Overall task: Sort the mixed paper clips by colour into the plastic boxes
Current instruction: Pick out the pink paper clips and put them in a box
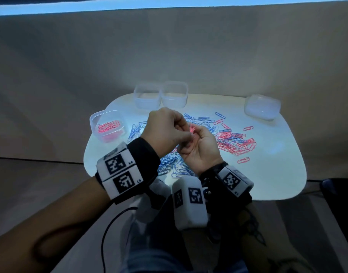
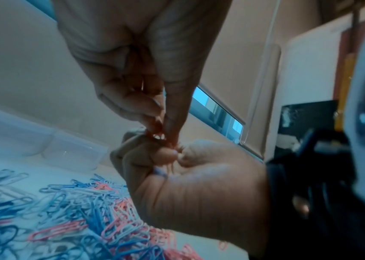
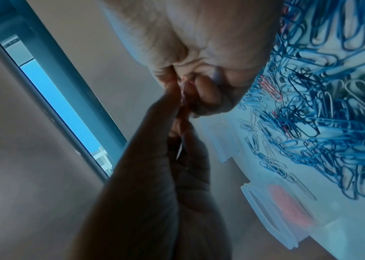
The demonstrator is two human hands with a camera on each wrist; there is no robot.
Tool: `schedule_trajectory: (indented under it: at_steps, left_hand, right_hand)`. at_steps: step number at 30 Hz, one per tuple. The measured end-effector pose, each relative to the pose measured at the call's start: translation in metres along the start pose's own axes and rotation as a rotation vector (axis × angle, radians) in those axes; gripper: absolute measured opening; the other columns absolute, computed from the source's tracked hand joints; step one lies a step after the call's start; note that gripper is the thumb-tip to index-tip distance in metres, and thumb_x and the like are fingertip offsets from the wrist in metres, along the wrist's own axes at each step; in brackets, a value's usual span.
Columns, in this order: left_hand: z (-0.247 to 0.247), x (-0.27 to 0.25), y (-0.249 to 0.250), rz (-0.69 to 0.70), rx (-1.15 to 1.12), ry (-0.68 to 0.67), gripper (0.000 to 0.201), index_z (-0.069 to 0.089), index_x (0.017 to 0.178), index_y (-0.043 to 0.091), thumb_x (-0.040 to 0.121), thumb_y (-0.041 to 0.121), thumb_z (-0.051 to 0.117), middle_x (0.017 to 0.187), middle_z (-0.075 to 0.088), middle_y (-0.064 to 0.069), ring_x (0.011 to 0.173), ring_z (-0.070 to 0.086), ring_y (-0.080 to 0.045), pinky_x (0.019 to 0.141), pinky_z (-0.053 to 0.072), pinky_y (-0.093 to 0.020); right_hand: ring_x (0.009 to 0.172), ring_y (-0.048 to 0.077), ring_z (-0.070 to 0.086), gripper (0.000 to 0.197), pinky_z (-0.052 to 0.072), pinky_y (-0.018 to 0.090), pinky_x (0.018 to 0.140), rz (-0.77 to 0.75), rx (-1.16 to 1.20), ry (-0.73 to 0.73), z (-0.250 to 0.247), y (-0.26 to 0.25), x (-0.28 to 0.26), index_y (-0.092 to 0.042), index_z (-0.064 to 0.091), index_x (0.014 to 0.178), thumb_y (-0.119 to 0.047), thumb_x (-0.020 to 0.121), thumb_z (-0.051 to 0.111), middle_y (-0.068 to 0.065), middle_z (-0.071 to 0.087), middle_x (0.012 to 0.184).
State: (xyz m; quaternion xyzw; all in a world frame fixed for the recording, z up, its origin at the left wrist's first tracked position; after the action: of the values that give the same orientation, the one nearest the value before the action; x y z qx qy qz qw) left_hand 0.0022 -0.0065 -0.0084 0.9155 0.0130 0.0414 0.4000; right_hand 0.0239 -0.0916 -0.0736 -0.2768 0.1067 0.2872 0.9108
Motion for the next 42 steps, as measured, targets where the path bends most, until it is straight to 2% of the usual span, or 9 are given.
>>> schedule_trajectory:
  at_steps: [4, 9, 14, 22, 24, 28, 34, 39, 42]
  left_hand:
    - [-0.002, -0.004, -0.001, -0.043, -0.065, -0.132, 0.015, 0.069, 0.067, 0.015, 0.063, 0.011, 0.083, 0.047, 0.058, 0.012, 0.05, 0.056, 0.005, 0.054, 0.046, -0.009]
    - [-0.015, 0.005, -0.01, -0.127, -0.151, -0.032, 0.018, 0.06, 0.072, 0.012, 0.073, 0.017, 0.078, 0.058, 0.052, 0.002, 0.045, 0.048, 0.0, 0.042, 0.044, -0.012]
    - [-0.001, 0.006, -0.005, -0.058, 0.098, -0.043, 0.021, 0.06, 0.061, 0.015, 0.073, 0.015, 0.077, 0.072, 0.068, -0.004, 0.066, 0.062, -0.009, 0.063, 0.048, -0.013]
    - [-0.003, 0.004, -0.01, -0.025, 0.321, -0.005, 0.012, 0.073, 0.084, 0.01, 0.078, 0.02, 0.072, 0.074, 0.033, 0.013, 0.076, 0.046, -0.013, 0.063, 0.028, -0.02]
    - [-0.003, 0.004, -0.009, -0.013, 0.328, 0.017, 0.011, 0.074, 0.085, 0.008, 0.08, 0.017, 0.069, 0.072, 0.035, 0.013, 0.07, 0.047, -0.013, 0.063, 0.033, -0.019]
    - [-0.013, 0.007, -0.015, -0.1, 0.09, -0.023, 0.007, 0.073, 0.079, 0.009, 0.081, 0.016, 0.07, 0.073, 0.064, -0.003, 0.053, 0.047, -0.002, 0.055, 0.04, -0.008]
    - [-0.02, 0.003, -0.024, -0.251, -0.14, -0.16, 0.021, 0.058, 0.068, 0.012, 0.087, 0.018, 0.063, 0.063, 0.053, -0.002, 0.058, 0.048, -0.009, 0.04, 0.039, -0.008]
    - [-0.031, 0.005, -0.055, -0.345, 0.062, -0.168, 0.014, 0.063, 0.077, 0.006, 0.088, 0.014, 0.062, 0.068, 0.055, -0.005, 0.057, 0.048, -0.012, 0.035, 0.037, -0.007]
    - [-0.03, 0.001, -0.064, -0.341, 0.26, -0.245, 0.017, 0.07, 0.101, 0.004, 0.085, 0.009, 0.064, 0.085, 0.065, -0.012, 0.068, 0.058, -0.019, 0.051, 0.047, -0.014]
  right_hand:
    - [0.043, 0.007, 0.044, 0.044, 0.028, 0.012, 0.038, -0.001, -0.024, 0.07, -0.004, 0.001, 0.003, -0.014, 0.05, 0.08, -0.047, 0.097, 0.026, 0.003, 0.055, 0.066]
    - [0.037, 0.006, 0.045, 0.041, 0.038, 0.011, 0.038, 0.053, 0.116, 0.035, -0.003, -0.002, 0.0, -0.011, 0.048, 0.072, -0.035, 0.099, 0.028, 0.0, 0.052, 0.053]
    - [0.056, 0.014, 0.063, 0.037, 0.056, 0.021, 0.056, 0.08, 0.312, 0.001, -0.005, 0.003, 0.001, -0.002, 0.052, 0.088, -0.028, 0.101, 0.029, 0.011, 0.059, 0.083]
    - [0.077, 0.021, 0.056, 0.026, 0.054, 0.019, 0.058, 0.005, 0.271, -0.068, 0.006, -0.003, -0.014, 0.005, 0.053, 0.092, -0.014, 0.077, 0.046, 0.019, 0.06, 0.091]
    - [0.075, 0.02, 0.059, 0.033, 0.056, 0.022, 0.063, -0.01, 0.252, -0.083, 0.004, -0.001, -0.013, 0.005, 0.053, 0.093, -0.016, 0.069, 0.047, 0.018, 0.063, 0.086]
    - [0.062, 0.019, 0.068, 0.034, 0.058, 0.028, 0.065, 0.011, 0.231, -0.049, -0.004, -0.001, -0.01, 0.002, 0.057, 0.093, -0.022, 0.096, 0.033, 0.014, 0.067, 0.078]
    - [0.068, 0.01, 0.069, 0.03, 0.056, 0.019, 0.064, 0.025, 0.054, -0.039, -0.003, 0.005, -0.009, -0.006, 0.056, 0.087, -0.029, 0.097, 0.039, 0.005, 0.067, 0.083]
    - [0.067, 0.014, 0.071, 0.033, 0.056, 0.02, 0.062, -0.022, 0.073, 0.008, -0.018, -0.01, -0.012, -0.004, 0.056, 0.084, -0.028, 0.096, 0.037, 0.01, 0.069, 0.08]
    - [0.067, 0.017, 0.072, 0.028, 0.057, 0.025, 0.062, -0.061, 0.122, 0.026, -0.025, -0.027, -0.015, -0.002, 0.055, 0.083, -0.026, 0.087, 0.042, 0.012, 0.071, 0.074]
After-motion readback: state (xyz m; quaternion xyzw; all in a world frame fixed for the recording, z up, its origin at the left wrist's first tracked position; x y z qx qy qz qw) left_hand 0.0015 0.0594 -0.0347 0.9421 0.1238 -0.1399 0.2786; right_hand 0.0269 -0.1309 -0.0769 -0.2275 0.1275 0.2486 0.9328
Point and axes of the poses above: each hand's wrist, its own x-axis towards the middle knuckle, its own z-axis out of the palm, y = z × x, the point moved 1 cm from there along x, towards the middle knuckle
